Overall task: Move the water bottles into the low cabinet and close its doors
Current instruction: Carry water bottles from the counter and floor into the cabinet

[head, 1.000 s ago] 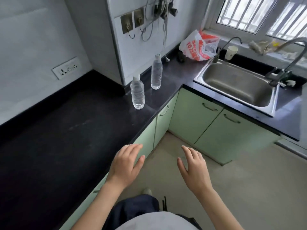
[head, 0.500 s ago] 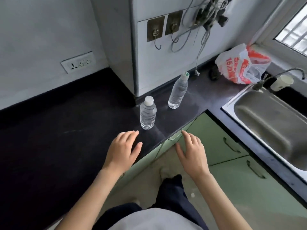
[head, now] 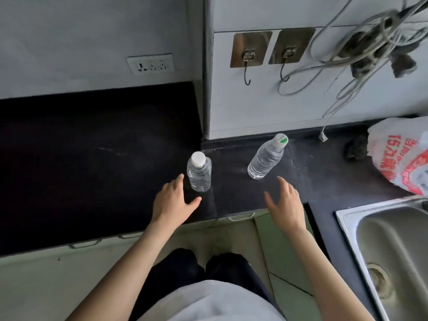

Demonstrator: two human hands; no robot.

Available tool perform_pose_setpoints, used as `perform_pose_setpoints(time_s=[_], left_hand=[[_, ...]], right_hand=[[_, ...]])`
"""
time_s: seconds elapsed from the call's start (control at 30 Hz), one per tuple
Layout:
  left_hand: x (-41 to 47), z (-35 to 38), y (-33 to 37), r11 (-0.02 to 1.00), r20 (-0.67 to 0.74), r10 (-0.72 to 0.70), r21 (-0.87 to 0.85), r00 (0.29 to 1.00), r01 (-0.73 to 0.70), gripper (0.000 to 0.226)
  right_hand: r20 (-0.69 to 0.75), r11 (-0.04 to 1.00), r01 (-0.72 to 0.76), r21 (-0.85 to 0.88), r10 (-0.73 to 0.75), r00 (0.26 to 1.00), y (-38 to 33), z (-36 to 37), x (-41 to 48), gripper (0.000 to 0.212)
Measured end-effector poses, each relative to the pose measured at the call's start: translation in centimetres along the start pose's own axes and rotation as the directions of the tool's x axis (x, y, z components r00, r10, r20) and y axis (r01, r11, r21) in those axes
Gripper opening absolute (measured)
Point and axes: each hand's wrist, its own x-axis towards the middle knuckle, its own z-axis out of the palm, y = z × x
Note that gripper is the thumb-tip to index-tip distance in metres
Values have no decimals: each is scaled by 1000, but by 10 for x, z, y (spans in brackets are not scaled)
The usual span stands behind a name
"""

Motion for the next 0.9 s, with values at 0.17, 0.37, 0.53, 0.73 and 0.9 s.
perform_pose_setpoints(time_s=[0.17,0.37,0.53,0.73,0.9], left_hand=[[14,18,14,983,0,-104,-154,995,103,93],[26,28,30,832,-57,-256,-521,965,191,75],[32,34,32,723,-38,-295,-662,955,197,71],[39,34,39,676,-13,-353,-694,935,246,74],[29,22,43,644,10,-397,-710,918,286,62]], right_hand=[[56,988,-30,152,22,998,7,2,40,80],[104,868,-170,467,137,985,-2,14,71,63],[145,816,-205,541,150,978,-6,26,94,67],[85,805,-192,561,175,981,-12,25,96,53],[104,824,-191,534,160,982,-12,24,80,55]])
